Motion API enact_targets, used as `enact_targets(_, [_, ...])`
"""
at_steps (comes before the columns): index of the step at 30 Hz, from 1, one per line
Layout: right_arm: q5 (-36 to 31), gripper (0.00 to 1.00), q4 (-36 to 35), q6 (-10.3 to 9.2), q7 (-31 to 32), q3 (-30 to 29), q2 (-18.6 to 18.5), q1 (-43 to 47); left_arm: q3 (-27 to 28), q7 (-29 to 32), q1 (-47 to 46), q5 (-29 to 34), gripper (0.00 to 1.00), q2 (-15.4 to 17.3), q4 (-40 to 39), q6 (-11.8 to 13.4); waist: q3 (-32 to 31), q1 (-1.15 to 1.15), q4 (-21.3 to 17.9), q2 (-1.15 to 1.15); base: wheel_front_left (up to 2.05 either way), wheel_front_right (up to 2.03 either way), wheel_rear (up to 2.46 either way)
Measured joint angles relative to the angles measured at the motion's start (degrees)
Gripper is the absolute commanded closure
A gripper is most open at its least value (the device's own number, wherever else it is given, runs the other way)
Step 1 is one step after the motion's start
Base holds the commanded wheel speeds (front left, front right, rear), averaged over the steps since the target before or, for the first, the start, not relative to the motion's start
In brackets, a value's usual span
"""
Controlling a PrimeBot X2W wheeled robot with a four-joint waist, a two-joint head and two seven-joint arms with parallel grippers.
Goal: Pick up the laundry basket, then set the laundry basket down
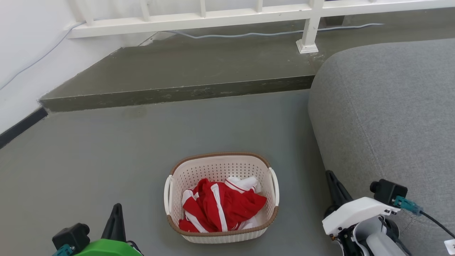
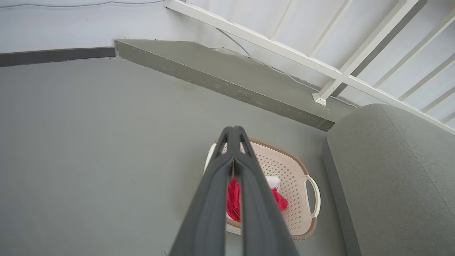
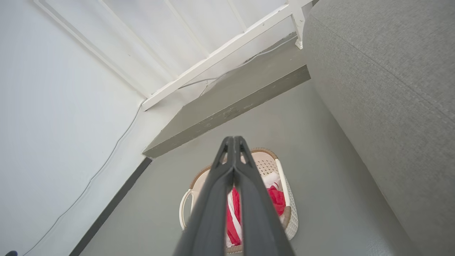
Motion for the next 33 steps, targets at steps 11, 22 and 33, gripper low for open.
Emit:
enact_targets(11, [6.6, 1.0, -0.4, 1.02, 1.9, -2.9, 0.1, 0.0, 1.6, 2.1, -0.3, -7.0, 1.0, -0.2, 0.1, -1.1, -0.1, 0.0, 0.2, 0.0, 0.0, 0.0, 0.0])
enact_targets(22, [13.3, 1.0, -0.9, 2.18, 3.7, -5.9, 0.0, -0.1, 3.2, 4.1, -0.9, -14.2, 1.0, -0.2, 0.6, -2.3, -0.1, 0.0, 0.5, 0.0, 0.0, 0.0, 0.0])
enact_targets(33, [19.3, 1.0, -1.1, 3.54, 5.5, -8.5, 0.1, -0.2, 4.4, 6.2, -2.0, -20.5, 1.0, -0.2, 0.9, -3.1, -0.2, 0.0, 0.7, 0.0, 0.0, 0.0, 0.0])
